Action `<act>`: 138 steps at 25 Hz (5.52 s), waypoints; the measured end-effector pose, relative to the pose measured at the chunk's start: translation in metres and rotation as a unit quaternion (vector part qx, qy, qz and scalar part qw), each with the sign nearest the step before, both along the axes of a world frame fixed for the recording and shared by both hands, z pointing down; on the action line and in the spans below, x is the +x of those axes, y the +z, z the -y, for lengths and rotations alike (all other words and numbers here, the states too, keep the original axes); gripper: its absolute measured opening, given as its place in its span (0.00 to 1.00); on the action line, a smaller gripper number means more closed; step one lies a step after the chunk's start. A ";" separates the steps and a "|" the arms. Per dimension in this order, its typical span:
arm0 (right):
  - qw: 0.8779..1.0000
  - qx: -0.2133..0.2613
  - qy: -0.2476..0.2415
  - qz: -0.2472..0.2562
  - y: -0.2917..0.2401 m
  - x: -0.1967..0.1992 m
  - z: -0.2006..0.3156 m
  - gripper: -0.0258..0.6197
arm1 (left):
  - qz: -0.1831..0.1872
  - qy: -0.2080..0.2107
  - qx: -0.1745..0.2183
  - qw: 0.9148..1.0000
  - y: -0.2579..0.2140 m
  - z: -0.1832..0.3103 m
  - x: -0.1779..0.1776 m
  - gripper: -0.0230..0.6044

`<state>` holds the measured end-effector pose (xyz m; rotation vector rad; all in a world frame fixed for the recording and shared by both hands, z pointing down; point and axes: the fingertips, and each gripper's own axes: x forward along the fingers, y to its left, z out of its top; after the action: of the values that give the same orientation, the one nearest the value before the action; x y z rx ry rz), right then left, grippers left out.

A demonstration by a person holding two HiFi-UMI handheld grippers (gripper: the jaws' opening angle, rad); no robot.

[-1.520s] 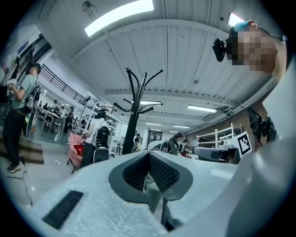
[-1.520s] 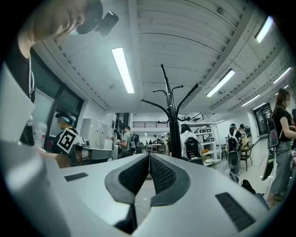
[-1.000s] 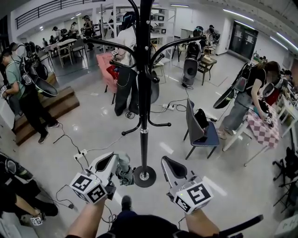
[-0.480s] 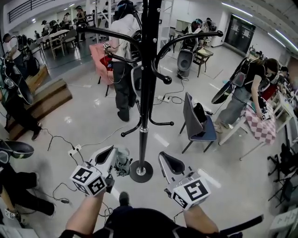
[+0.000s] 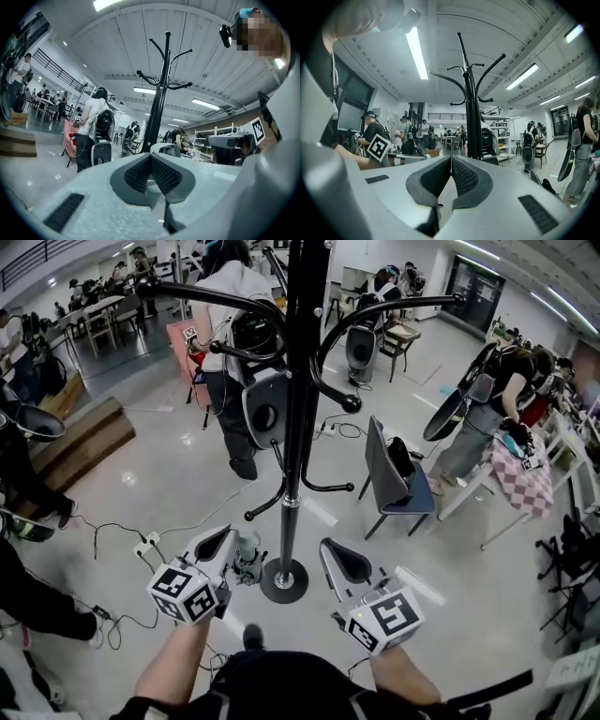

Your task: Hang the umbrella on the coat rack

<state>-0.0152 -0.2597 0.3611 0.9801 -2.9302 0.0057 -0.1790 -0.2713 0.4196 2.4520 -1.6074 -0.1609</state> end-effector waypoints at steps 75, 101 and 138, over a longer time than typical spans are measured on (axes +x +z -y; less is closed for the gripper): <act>0.989 -0.125 0.057 -0.057 0.151 -0.131 0.083 0.07 | 0.047 0.139 -0.077 0.986 0.092 0.086 -0.006 0.05; 0.983 -0.131 0.104 -0.071 0.161 -0.106 0.106 0.07 | 0.049 0.201 -0.051 0.977 0.113 0.103 0.027 0.05; 0.982 -0.152 0.065 -0.090 0.177 -0.088 0.093 0.06 | 0.075 0.168 -0.030 0.982 0.123 0.115 0.041 0.05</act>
<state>-0.1032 -0.3523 0.5386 1.0570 -2.5958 0.3404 -0.1376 -0.3861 0.5426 2.6962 -1.2001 0.1269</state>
